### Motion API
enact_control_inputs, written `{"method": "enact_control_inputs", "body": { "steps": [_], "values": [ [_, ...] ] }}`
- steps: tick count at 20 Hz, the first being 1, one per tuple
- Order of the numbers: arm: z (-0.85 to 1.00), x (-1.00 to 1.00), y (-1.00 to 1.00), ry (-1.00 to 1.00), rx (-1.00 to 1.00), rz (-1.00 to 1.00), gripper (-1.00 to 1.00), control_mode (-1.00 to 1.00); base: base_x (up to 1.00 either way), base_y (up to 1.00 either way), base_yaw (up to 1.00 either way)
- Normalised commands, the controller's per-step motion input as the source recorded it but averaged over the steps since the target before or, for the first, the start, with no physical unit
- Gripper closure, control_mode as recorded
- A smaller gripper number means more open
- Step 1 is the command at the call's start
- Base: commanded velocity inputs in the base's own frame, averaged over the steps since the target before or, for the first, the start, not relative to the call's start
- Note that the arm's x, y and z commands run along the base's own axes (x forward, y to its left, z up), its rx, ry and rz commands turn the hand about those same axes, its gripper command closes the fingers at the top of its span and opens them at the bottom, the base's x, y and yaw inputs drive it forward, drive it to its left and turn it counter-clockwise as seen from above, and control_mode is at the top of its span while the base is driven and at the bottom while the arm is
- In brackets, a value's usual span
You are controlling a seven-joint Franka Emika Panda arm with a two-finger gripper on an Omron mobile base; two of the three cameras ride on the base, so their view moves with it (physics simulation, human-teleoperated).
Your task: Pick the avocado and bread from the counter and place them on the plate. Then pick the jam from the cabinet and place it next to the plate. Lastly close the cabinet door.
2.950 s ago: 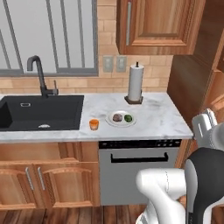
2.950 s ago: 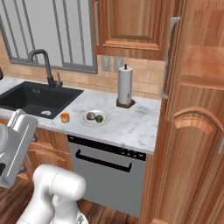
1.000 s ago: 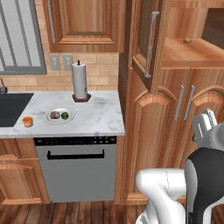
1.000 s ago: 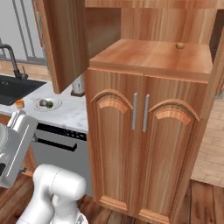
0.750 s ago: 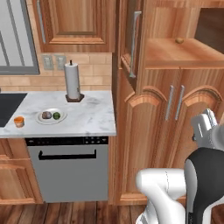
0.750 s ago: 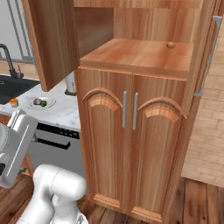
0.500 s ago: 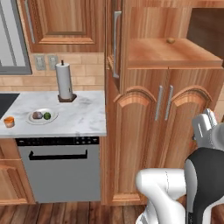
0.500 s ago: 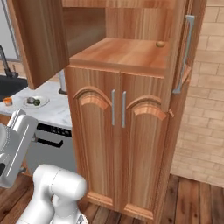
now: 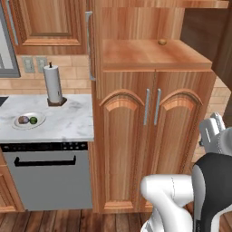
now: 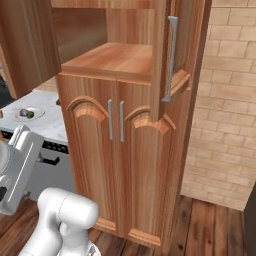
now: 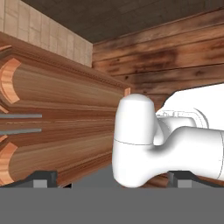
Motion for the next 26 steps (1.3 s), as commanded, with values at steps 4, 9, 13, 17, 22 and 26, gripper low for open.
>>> {"method": "enact_control_inputs", "body": {
  "steps": [4,9,13,17,22,26],
  "values": [
    [0.0,0.0,0.0,0.0,0.0,0.0,-1.0,1.0,0.2,-0.24,0.0],
    [0.0,0.0,0.0,0.0,0.0,0.0,-1.0,1.0,0.32,-0.11,0.0],
    [0.0,0.0,0.0,0.0,0.0,0.0,-1.0,1.0,0.31,-0.11,0.0],
    [0.0,0.0,0.0,0.0,0.0,0.0,-1.0,1.0,0.24,-0.18,0.0],
    [0.0,0.0,0.0,0.0,0.0,0.0,-1.0,1.0,0.31,-0.18,0.0],
    [0.0,0.0,0.0,0.0,0.0,0.0,-1.0,1.0,0.38,-0.18,0.0]
  ]
}}
